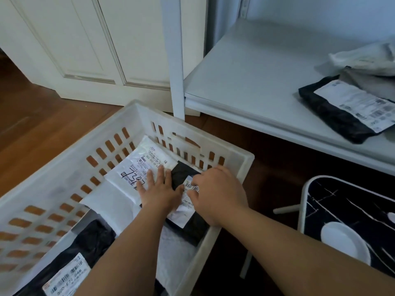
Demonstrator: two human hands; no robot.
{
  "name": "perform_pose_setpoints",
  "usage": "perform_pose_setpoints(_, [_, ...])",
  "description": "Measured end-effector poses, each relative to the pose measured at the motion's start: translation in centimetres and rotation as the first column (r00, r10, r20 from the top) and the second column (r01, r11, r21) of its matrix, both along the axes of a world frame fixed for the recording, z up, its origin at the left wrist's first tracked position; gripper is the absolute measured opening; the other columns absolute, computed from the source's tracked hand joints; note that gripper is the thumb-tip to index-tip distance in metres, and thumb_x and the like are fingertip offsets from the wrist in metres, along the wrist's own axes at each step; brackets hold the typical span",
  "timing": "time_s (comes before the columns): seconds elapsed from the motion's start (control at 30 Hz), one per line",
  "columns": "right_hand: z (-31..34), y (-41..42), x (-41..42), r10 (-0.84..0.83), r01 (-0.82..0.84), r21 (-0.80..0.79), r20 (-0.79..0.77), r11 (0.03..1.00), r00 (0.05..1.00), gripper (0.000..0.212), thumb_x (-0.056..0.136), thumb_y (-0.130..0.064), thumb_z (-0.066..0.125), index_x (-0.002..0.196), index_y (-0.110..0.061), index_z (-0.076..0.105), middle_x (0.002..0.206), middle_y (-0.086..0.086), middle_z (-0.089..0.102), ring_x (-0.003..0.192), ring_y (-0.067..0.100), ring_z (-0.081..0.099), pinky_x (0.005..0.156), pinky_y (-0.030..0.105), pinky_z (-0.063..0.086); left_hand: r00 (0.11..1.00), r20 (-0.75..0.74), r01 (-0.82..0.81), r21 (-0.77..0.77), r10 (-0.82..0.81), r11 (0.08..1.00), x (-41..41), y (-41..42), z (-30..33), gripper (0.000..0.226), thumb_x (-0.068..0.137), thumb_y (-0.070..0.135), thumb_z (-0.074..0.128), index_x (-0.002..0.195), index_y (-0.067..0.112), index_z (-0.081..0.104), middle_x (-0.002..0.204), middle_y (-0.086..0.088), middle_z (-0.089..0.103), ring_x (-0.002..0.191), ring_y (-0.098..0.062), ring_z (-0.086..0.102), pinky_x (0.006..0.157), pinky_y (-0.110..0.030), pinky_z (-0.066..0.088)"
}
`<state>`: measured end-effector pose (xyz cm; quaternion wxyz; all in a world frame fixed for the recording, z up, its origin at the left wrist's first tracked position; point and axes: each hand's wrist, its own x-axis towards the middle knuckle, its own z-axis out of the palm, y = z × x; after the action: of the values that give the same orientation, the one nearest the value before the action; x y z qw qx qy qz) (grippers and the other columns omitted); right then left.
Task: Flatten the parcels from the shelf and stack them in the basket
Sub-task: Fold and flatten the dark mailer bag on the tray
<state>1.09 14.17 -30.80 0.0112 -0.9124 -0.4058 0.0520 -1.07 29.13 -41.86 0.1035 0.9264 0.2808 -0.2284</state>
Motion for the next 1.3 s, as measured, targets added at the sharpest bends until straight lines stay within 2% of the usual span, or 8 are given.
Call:
perform_pose_setpoints(0.2, [1.8, -1.9, 0.8, -0.072, 0.243, 0.362, -0.426, 0.900, 0.902, 0.029, 0.095, -0.035, 0.053, 0.115, -0.020, 0.069, 0.115, 0.000, 0.067, 0.107, 0.017, 0.057, 0.098, 0.034, 0.044, 0.972, 0.235, -0.004, 0.075, -0.014, 0.997, 0.6, -1.3, 5.0, 0.066, 0.100, 0.049, 0.026, 0.152, 0.011, 0.010, 0.162, -0.008, 0.001, 0.148, -0.027, 0.005, 0.119, -0.048, 0.016])
perform_pose_setpoints(0.33, [3.3, -7.9, 1.5, -0.094, 0.126, 0.261, -0.128, 0.957, 0.987, 0.031, 0.096, -0.030, 0.048, 0.111, -0.015, 0.070, 0.115, 0.003, 0.064, 0.111, 0.023, 0.054, 0.097, 0.039, 0.043, 0.747, 0.664, -0.029, 0.094, -0.041, 0.995, 1.6, -5.2, 12.1, 0.041, 0.101, 0.035, 0.039, 0.131, 0.010, 0.050, 0.138, -0.007, 0.050, 0.119, -0.026, 0.054, 0.090, -0.042, 0.049])
perform_pose_setpoints(0.5, [6.3, -17.0, 3.3, -0.219, 0.183, 0.229, 0.144, 0.956, 0.965, 0.016, 0.075, -0.025, 0.077, 0.086, -0.014, 0.077, 0.099, 0.003, 0.071, 0.103, 0.026, 0.064, 0.085, 0.041, 0.053, 0.463, 0.826, 0.238, 0.231, -0.320, 0.943, 4.3, -12.0, 18.5, 0.016, 0.089, 0.013, 0.057, 0.098, 0.003, 0.066, 0.096, -0.014, 0.063, 0.078, -0.032, 0.062, 0.065, -0.038, 0.048])
perform_pose_setpoints(0.67, [9.4, -24.2, 3.9, -0.561, 0.524, 0.376, -0.013, 0.764, 0.827, 0.026, 0.095, -0.027, 0.054, 0.109, -0.015, 0.073, 0.119, 0.000, 0.063, 0.117, 0.021, 0.050, 0.098, 0.036, 0.042, 0.498, 0.704, 0.574, 0.169, -0.506, 0.801, 7.1, -22.2, 21.1, 0.035, 0.099, 0.022, 0.042, 0.131, 0.025, 0.057, 0.156, -0.004, 0.026, 0.142, -0.024, 0.023, 0.112, -0.039, 0.028])
perform_pose_setpoints(0.83, [10.3, -30.3, 3.2, -0.656, 0.646, 0.357, -0.110, 0.675, 0.747, 0.029, 0.096, -0.029, 0.051, 0.113, -0.016, 0.071, 0.123, -0.001, 0.062, 0.116, 0.019, 0.052, 0.097, 0.031, 0.043, 0.635, 0.339, 0.674, 0.195, -0.694, 0.713, 8.7, -28.9, 20.6, 0.044, 0.102, 0.037, 0.030, 0.145, 0.030, 0.036, 0.160, -0.005, -0.018, 0.144, -0.034, -0.023, 0.119, -0.051, 0.000])
perform_pose_setpoints(1.03, [11.4, -34.7, 0.5, -0.718, 0.756, 0.326, -0.252, 0.568, 0.648, 0.026, 0.096, -0.029, 0.053, 0.107, -0.014, 0.071, 0.108, 0.001, 0.068, 0.100, 0.018, 0.060, 0.086, 0.031, 0.048, 0.706, 0.409, 0.552, 0.194, -0.578, 0.811, 8.7, -28.9, 20.9, 0.053, 0.098, 0.015, 0.035, 0.148, 0.001, 0.025, 0.160, -0.010, 0.010, 0.148, -0.027, 0.004, 0.120, -0.039, 0.011])
perform_pose_setpoints(1.17, [11.8, -35.0, -1.3, -0.613, 0.848, 0.392, -0.587, 0.357, 0.529, 0.032, 0.095, -0.041, 0.055, 0.109, -0.017, 0.069, 0.106, -0.004, 0.068, 0.103, 0.013, 0.060, 0.088, 0.027, 0.045, 0.517, 0.654, 0.512, 0.281, -0.552, 0.812, 6.2, -29.4, 22.0, 0.023, 0.091, 0.002, 0.050, 0.108, -0.004, 0.064, 0.123, -0.019, 0.058, 0.121, -0.034, 0.050, 0.103, -0.039, 0.040])
perform_pose_setpoints(1.3, [12.4, -34.0, -3.1, 0.040, 0.976, 0.216, -0.976, 0.001, 0.215, 0.039, 0.084, -0.058, 0.059, 0.108, -0.028, 0.053, 0.118, -0.001, 0.057, 0.111, 0.020, 0.057, 0.096, 0.039, 0.050, 0.320, 0.782, 0.513, 0.332, -0.535, 0.792, 0.8, -32.9, 23.2, 0.009, 0.077, 0.002, 0.064, 0.080, 0.007, 0.071, 0.085, -0.006, 0.070, 0.070, -0.027, 0.066, 0.058, -0.036, 0.054])
